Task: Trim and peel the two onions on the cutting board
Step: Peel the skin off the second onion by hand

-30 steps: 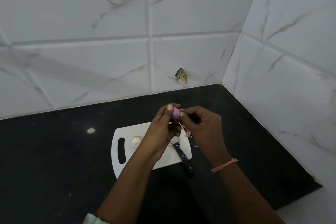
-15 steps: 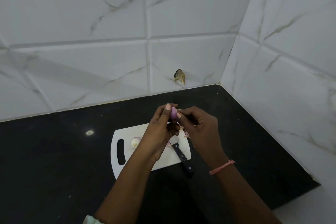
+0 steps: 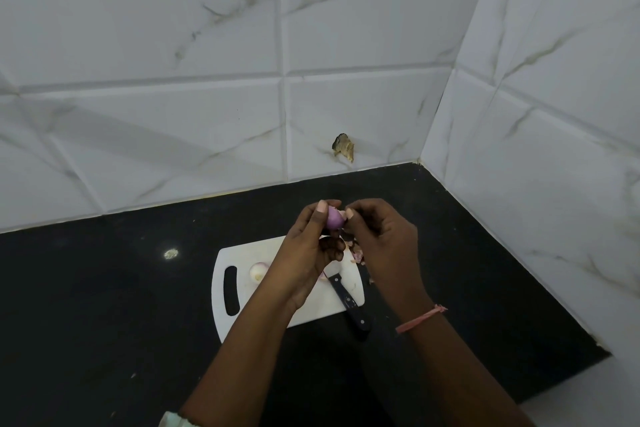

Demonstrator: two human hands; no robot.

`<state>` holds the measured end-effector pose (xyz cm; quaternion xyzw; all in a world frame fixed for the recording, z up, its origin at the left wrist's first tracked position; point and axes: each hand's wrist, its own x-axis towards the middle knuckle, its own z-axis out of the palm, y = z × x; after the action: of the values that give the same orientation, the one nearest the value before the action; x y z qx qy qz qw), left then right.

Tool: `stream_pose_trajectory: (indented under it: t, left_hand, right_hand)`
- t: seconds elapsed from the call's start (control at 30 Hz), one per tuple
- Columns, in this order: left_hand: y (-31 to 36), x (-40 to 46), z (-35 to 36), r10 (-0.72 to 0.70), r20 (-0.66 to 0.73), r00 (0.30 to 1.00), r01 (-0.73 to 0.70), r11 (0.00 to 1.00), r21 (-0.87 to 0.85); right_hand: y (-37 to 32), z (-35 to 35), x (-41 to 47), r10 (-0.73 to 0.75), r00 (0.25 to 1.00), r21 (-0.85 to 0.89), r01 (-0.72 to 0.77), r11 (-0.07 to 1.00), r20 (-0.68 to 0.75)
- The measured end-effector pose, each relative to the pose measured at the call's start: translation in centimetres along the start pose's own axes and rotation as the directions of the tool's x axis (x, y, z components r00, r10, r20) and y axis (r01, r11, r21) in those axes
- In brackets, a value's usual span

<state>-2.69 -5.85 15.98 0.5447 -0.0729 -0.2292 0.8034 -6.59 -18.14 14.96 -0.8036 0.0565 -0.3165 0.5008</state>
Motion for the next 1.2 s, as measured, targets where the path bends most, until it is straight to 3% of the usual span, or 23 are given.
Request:
stream_pose_trajectory:
  t: [0.17,0.3,0.53,0.8,0.97,1.1,1.2]
  left_hand:
    - [0.0,0.2,-0.3,0.016,-0.015,1.0,-0.016,1.0,0.014]
    - [-0.1,0.2,-0.3,0.0,-0.011,1.0,0.0,1.0,-0.028]
    - [0.3,0.1,-0.2,-0.03,0.002,1.0,0.03,0.999,-0.027]
    - [0.2,0.2,-0.6,-0.077,0.06,0.995,0.081,0.994,-0.07]
    - [0.2,0.2,-0.3,-0.082,0.002,0.997,0.082,0.996,-0.035]
    - [0.0,0.3,-0.1,-0.074,-0.024,0.997,0.073,0.997,-0.025]
    - [0.0,0.3,-0.2,-0.045,-0.022,0.999,0.045,0.999,-0.001]
  right_hand:
    - [-0.6,0.0,-0.3,-0.064,0.992,0.004,0.064,0.998,0.111]
    - [-0.3,0.0,-0.1,0.01,0.998,0.005,-0.01,1.0,0.07]
    - [-0.5,0.1,0.3,0.02,0.997,-0.049,-0.017,0.999,0.068]
    - [-0.7,-0.3,0.9,0.23,0.972,0.174,-0.219,0.96,-0.043]
    - [-0.1,-0.9,1.4,0.456,0.89,0.417,-0.417,0.807,0.007]
    - [-0.5,-1.0,1.3,0.377,0.919,0.391,-0.39,0.834,0.112]
    - [-0.1,-0.4,1.0,0.33,0.931,0.231,-0.359,0.904,0.157]
